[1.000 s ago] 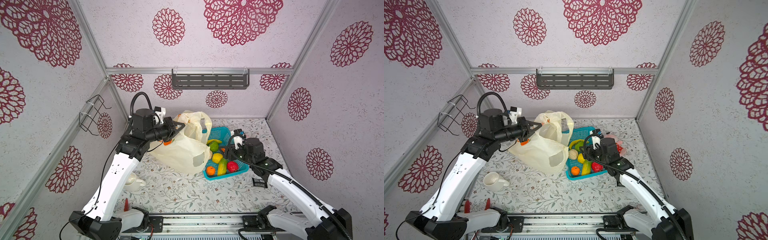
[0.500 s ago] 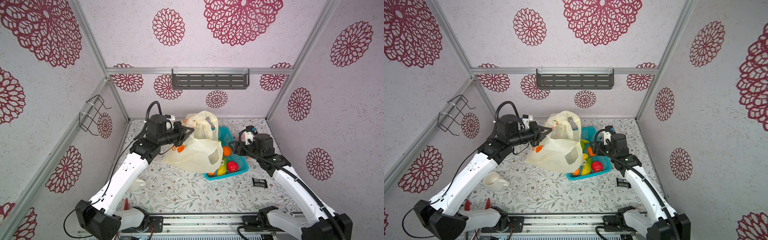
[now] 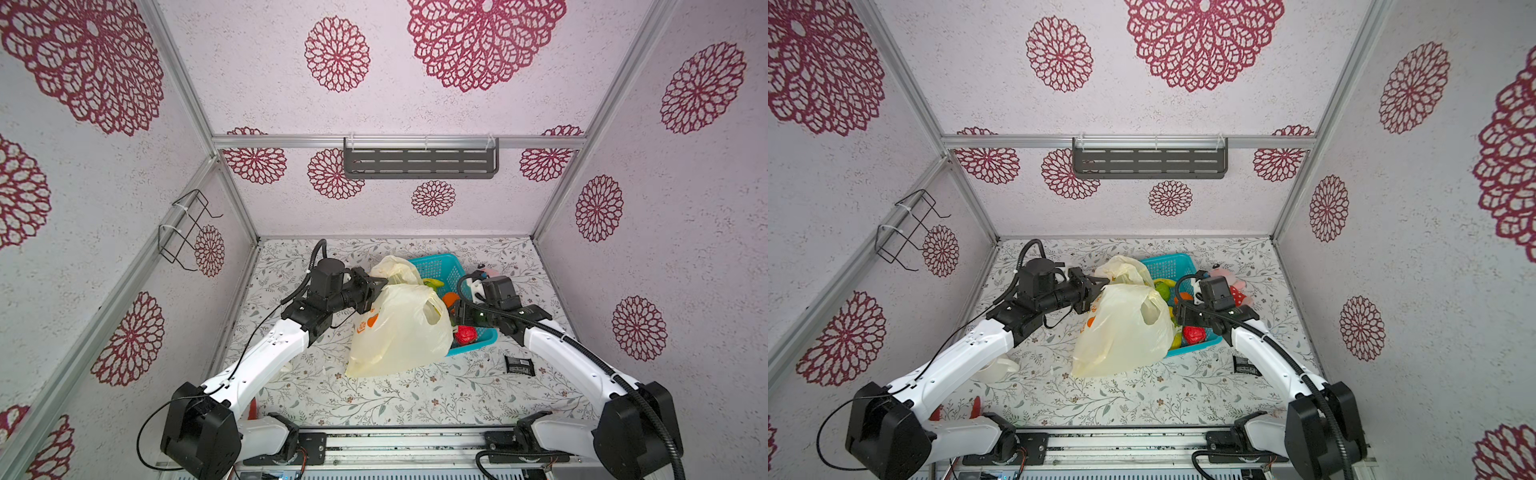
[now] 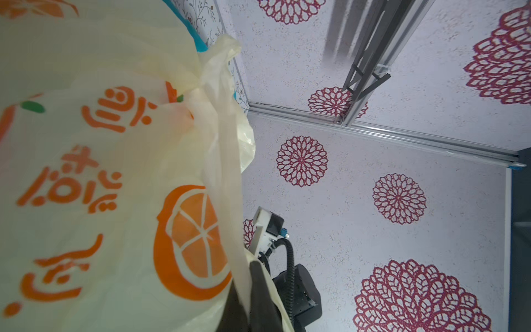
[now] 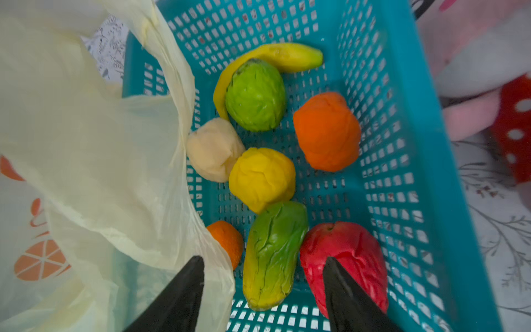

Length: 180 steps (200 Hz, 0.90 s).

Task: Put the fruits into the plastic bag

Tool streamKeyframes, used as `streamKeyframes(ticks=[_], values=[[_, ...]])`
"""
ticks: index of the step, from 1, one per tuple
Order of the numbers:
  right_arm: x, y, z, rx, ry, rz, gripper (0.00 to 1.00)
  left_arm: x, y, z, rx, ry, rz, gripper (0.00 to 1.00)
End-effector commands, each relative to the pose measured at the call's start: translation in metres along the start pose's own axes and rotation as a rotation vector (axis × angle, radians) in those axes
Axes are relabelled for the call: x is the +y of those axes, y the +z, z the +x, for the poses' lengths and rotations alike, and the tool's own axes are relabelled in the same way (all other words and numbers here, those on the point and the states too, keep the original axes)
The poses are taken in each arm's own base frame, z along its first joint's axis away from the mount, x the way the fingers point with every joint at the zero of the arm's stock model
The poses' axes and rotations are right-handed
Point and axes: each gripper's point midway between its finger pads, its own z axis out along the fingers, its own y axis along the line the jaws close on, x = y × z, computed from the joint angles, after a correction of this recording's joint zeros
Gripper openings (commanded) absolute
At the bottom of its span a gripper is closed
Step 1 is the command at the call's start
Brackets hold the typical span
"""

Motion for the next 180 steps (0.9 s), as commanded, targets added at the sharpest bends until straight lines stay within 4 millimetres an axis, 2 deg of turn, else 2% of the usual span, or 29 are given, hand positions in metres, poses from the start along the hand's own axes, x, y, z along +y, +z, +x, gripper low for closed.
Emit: streamKeyframes(ticks=[1, 26, 65, 114, 139, 161, 180], values=[[0.003, 0.005, 0.005, -0.002, 0.002, 0.019, 0.66, -0.018, -0.006, -0.001, -0.017, 0.009, 0.091, 0.0], [0.004, 0.019, 0.024, 0.044, 0.002, 0.022, 0.65, -0.012, -0.007, -0.004, -0.029, 0.024, 0.091, 0.0], [-0.008, 0.037, 0.045, 0.09, 0.026, 0.068, 0.65, -0.015, -0.008, -0.003, -0.021, 0.092, 0.124, 0.0], [-0.018, 0.056, 0.052, 0.102, 0.042, 0.102, 0.61, -0.019, -0.007, 0.003, 0.011, 0.153, 0.147, 0.0], [-0.021, 0.061, 0.051, 0.089, 0.05, 0.112, 0.54, -0.017, -0.006, 0.004, 0.014, 0.169, 0.143, 0.0], [-0.019, 0.058, 0.044, 0.058, 0.05, 0.102, 0.38, -0.013, -0.006, 0.002, 0.013, 0.171, 0.137, 0.0], [-0.015, 0.046, 0.031, 0.001, 0.039, 0.095, 0.25, -0.008, -0.007, -0.001, 0.008, 0.167, 0.131, 0.0]])
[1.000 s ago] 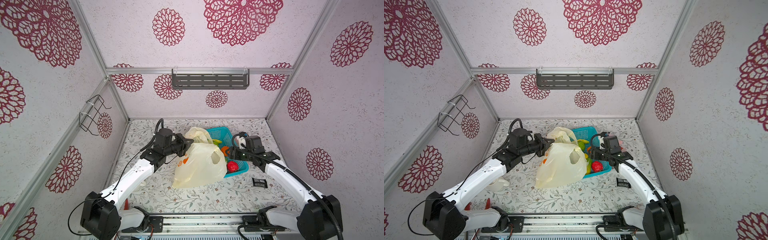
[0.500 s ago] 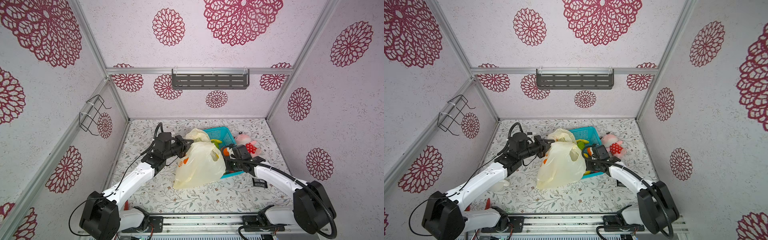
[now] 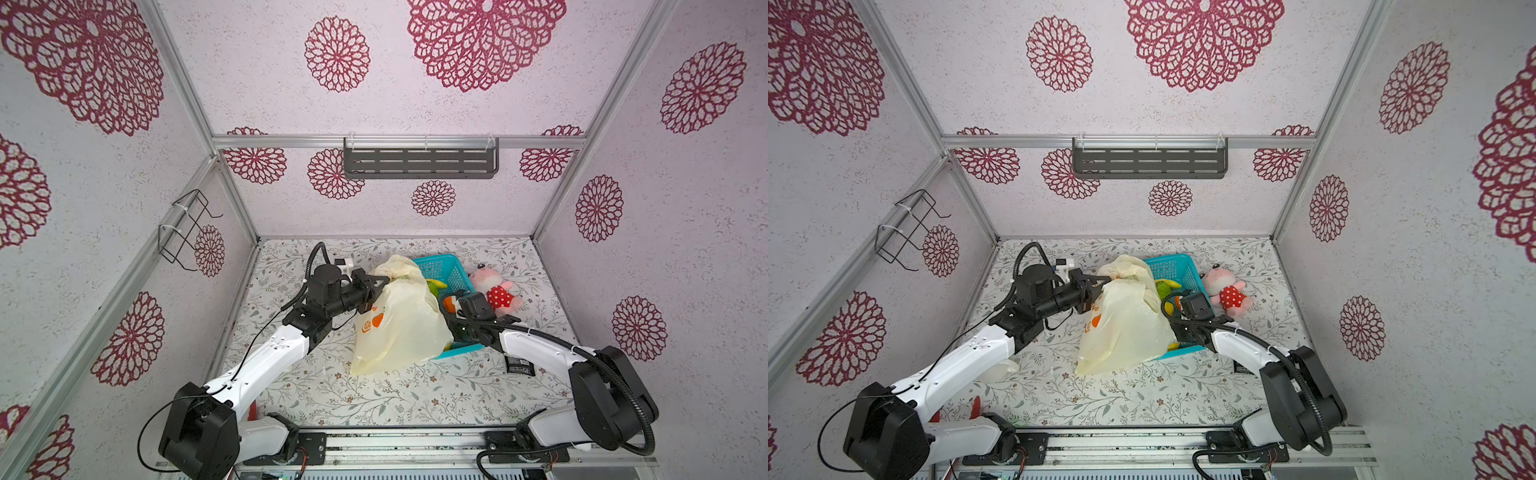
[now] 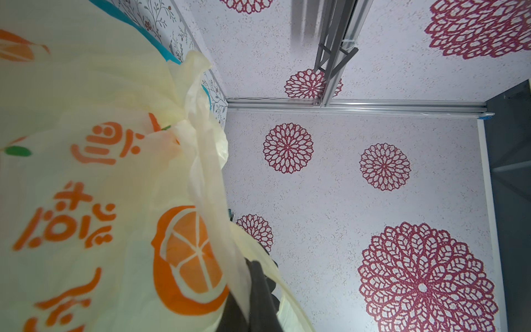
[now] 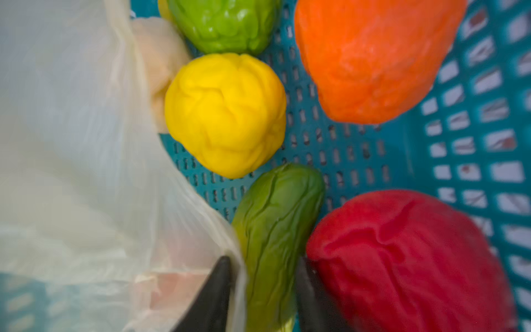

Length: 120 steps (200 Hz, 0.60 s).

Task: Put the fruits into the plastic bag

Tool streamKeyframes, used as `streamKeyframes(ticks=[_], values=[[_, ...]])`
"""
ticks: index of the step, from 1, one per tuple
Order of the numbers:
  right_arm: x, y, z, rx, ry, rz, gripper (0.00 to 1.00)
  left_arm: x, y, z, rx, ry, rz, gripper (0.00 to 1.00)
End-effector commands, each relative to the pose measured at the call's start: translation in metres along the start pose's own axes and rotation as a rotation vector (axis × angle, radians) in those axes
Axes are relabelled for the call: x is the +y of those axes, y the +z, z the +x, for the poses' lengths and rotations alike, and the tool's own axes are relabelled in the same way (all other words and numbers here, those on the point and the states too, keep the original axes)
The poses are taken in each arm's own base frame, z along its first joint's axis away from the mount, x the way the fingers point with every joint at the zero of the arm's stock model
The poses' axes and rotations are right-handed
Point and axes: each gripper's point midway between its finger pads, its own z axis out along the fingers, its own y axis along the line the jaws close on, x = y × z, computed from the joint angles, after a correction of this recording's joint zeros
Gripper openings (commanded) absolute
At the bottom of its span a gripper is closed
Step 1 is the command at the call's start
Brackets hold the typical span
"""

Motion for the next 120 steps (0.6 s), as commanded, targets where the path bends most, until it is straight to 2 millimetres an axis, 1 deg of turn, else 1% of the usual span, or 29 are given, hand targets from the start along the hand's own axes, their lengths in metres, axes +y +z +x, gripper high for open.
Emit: streamKeyframes(ticks=[1, 22, 45, 63, 68, 77, 84, 87, 95, 104, 120], values=[[-0.004, -0.015, -0.015, -0.082, 0.002, 0.028, 0.25, -0.003, -0.006, -0.003, -0.008, 0.027, 0.027, 0.0], [-0.002, -0.036, -0.033, -0.173, -0.005, 0.032, 0.2, 0.007, -0.009, -0.006, -0.013, 0.021, 0.014, 0.0], [-0.001, -0.06, -0.051, -0.261, -0.01, 0.037, 0.16, 0.018, -0.018, -0.009, -0.011, 0.04, 0.002, 0.0], [-0.001, -0.074, -0.063, -0.306, -0.005, 0.031, 0.16, 0.028, -0.026, -0.009, 0.003, 0.066, -0.019, 0.0], [0.0, -0.077, -0.066, -0.315, -0.006, 0.03, 0.19, 0.031, -0.029, -0.01, 0.006, 0.074, -0.025, 0.0], [0.002, -0.081, -0.069, -0.322, -0.024, 0.026, 0.28, 0.033, -0.034, -0.009, 0.009, 0.089, -0.028, 0.0], [0.004, -0.085, -0.072, -0.329, -0.037, 0.025, 0.41, 0.034, -0.038, -0.009, 0.009, 0.1, -0.026, 0.0], [0.004, -0.086, -0.073, -0.332, -0.04, 0.028, 0.48, 0.034, -0.039, -0.009, 0.008, 0.103, -0.023, 0.0], [0.005, -0.09, -0.077, -0.346, -0.05, 0.028, 0.57, 0.035, -0.044, -0.01, 0.003, 0.117, -0.019, 0.0], [0.004, -0.096, -0.081, -0.364, -0.05, 0.028, 0.61, 0.035, -0.05, -0.01, -0.006, 0.136, -0.018, 0.0], [0.002, -0.107, -0.09, -0.399, -0.023, 0.012, 0.63, 0.036, -0.061, -0.012, -0.025, 0.174, -0.039, 0.0]])
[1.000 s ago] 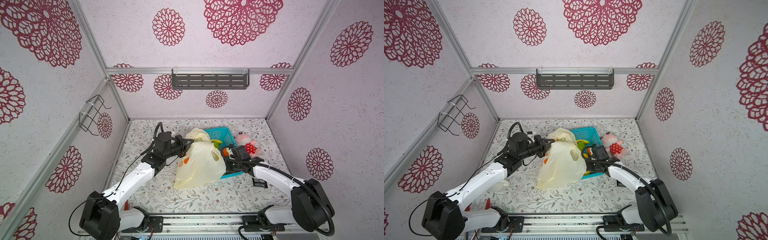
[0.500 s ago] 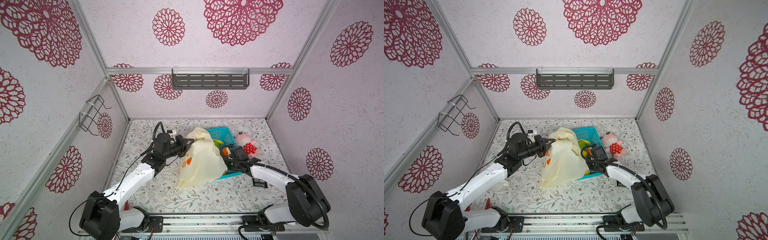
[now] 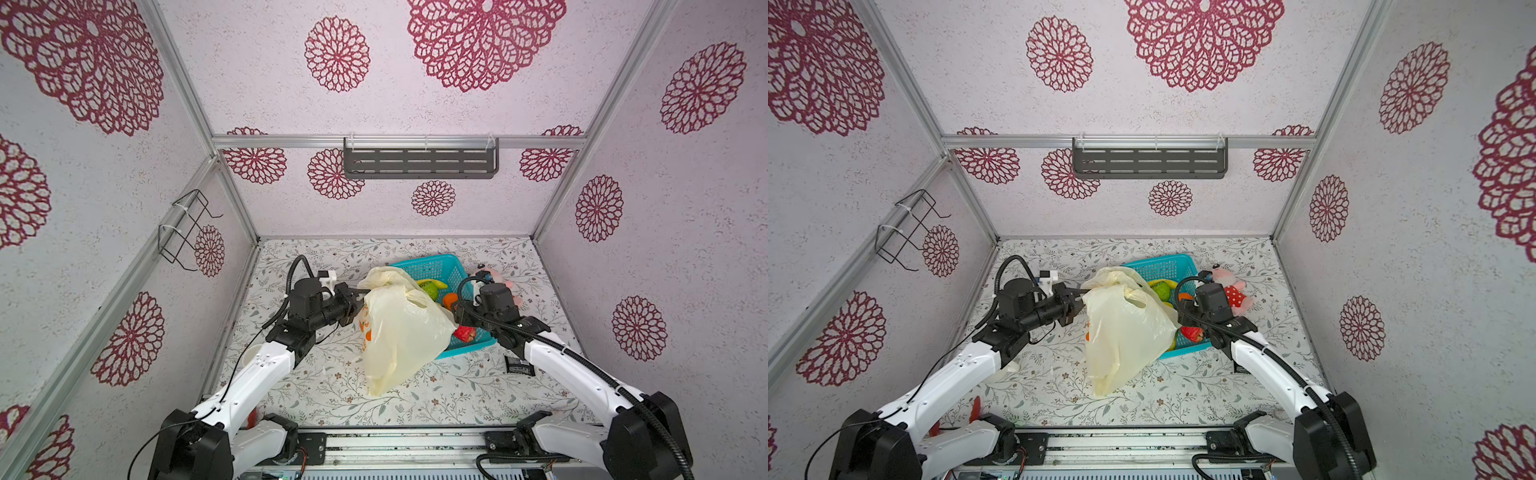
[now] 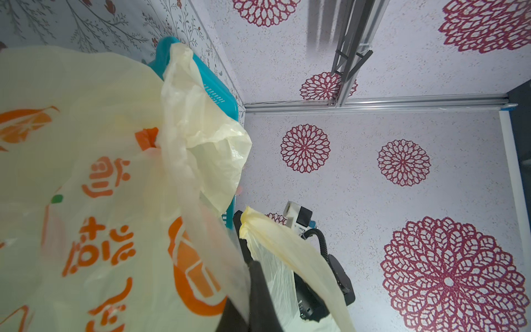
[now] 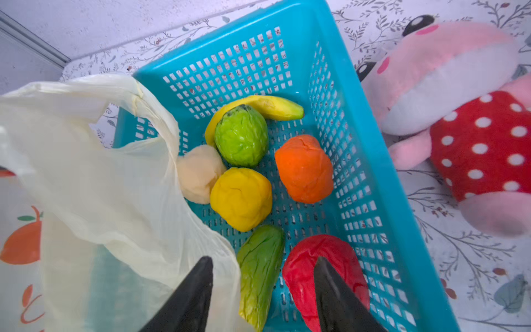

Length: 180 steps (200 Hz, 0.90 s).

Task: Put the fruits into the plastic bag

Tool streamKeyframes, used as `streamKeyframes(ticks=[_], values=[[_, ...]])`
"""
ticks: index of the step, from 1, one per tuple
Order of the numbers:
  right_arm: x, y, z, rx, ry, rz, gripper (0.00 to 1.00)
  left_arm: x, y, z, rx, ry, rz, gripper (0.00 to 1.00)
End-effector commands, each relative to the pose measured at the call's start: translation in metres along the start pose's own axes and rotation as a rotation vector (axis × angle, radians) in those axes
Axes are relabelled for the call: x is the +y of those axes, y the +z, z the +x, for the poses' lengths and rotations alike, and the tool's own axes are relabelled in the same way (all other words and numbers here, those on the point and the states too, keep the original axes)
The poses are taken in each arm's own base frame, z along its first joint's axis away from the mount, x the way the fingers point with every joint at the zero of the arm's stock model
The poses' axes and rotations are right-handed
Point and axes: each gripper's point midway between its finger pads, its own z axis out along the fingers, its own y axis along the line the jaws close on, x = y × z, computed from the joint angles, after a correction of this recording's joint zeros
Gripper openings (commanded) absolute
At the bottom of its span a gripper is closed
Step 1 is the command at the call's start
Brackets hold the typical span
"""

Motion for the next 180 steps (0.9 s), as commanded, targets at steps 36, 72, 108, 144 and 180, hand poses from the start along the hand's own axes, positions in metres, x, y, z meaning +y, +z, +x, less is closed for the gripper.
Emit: streamKeyframes(ticks=[36, 72, 108, 144, 180], values=[[-0.012, -0.03, -0.045, -0.113, 0.07, -0.024, 0.63, -0.011, -0.031, 0.0, -0.004, 0.195, -0.043, 0.0], [-0.013, -0.022, -0.037, -0.044, 0.025, -0.005, 0.63, -0.04, -0.035, 0.004, 0.034, 0.31, -0.004, 0.0], [-0.001, -0.004, -0.009, 0.088, 0.03, -0.065, 0.64, -0.062, -0.039, 0.009, 0.089, 0.449, -0.001, 0.0], [0.014, 0.012, 0.023, 0.19, 0.015, -0.103, 0.64, -0.071, -0.047, 0.013, 0.115, 0.572, -0.018, 0.0], [0.029, 0.028, 0.061, 0.302, -0.03, -0.129, 0.63, -0.056, -0.044, 0.013, 0.122, 0.555, -0.048, 0.0]])
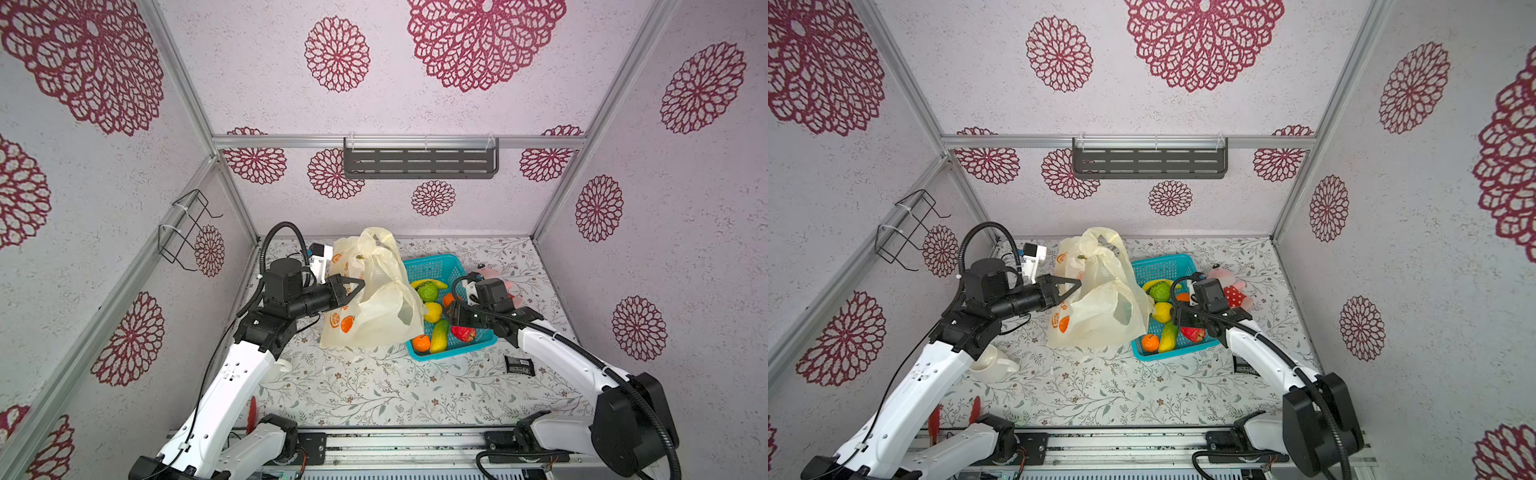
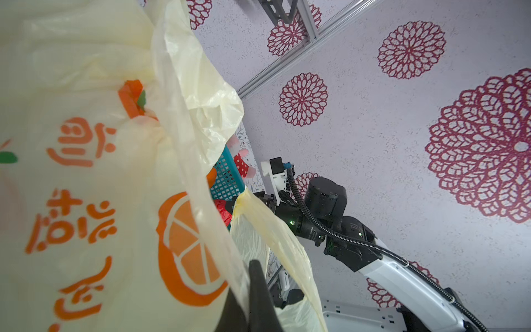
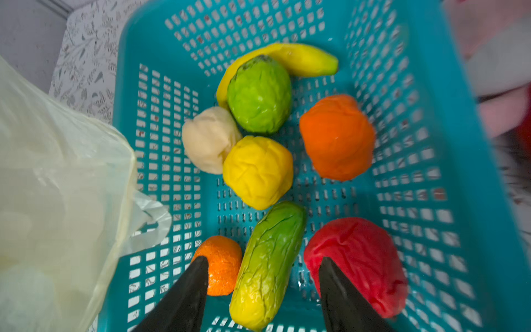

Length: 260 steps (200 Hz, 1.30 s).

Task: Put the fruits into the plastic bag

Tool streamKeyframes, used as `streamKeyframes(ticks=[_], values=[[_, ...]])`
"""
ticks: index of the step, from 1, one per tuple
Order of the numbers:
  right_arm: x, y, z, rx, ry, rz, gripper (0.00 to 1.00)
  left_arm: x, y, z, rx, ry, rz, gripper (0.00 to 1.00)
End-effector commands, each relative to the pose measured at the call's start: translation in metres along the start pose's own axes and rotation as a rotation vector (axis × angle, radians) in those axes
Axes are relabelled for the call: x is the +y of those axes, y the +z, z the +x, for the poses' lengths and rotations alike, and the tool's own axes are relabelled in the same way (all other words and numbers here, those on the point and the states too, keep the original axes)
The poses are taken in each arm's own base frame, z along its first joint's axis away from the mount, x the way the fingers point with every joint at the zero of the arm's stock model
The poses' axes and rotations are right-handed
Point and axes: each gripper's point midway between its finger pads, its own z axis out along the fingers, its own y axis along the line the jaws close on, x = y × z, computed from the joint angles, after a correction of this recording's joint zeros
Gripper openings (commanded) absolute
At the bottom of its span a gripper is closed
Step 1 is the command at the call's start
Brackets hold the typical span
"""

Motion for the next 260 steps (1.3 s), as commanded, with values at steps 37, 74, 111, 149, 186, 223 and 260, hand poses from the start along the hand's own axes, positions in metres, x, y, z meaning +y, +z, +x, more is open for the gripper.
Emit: streamKeyframes(ticks=[37, 74, 111, 149, 186, 223, 260], values=[[-0.006, 0.034, 0.046, 0.161, -0.018, 0.048, 0.63, 0.014, 0.002, 0.012, 0.022, 0.002, -0.026, 0.0], [-0.025, 0.049, 0.06, 0.202, -0.017, 0.122, 0.63, 0.016, 0.001, 0.012, 0.005, 0.009, -0.025, 0.0], [-0.022, 0.068, 0.065, 0.211, 0.018, 0.096, 0.55, 0.021, 0.007, 0.015, 0.021, -0.011, -0.022, 0.0], [-0.011, 0.059, 0.046, 0.138, 0.02, 0.064, 0.19, 0.023, 0.011, 0.016, 0.026, -0.013, -0.015, 0.0], [0.017, 0.0, -0.019, -0.12, -0.027, 0.004, 0.13, 0.019, 0.012, 0.016, 0.034, 0.002, 0.005, 0.0], [0.064, -0.057, -0.073, -0.323, -0.126, -0.155, 0.13, 0.014, 0.013, 0.017, 0.039, 0.017, 0.026, 0.0], [0.113, -0.06, -0.083, -0.326, -0.213, -0.372, 0.13, 0.01, 0.016, 0.021, 0.049, 0.025, 0.043, 0.0]])
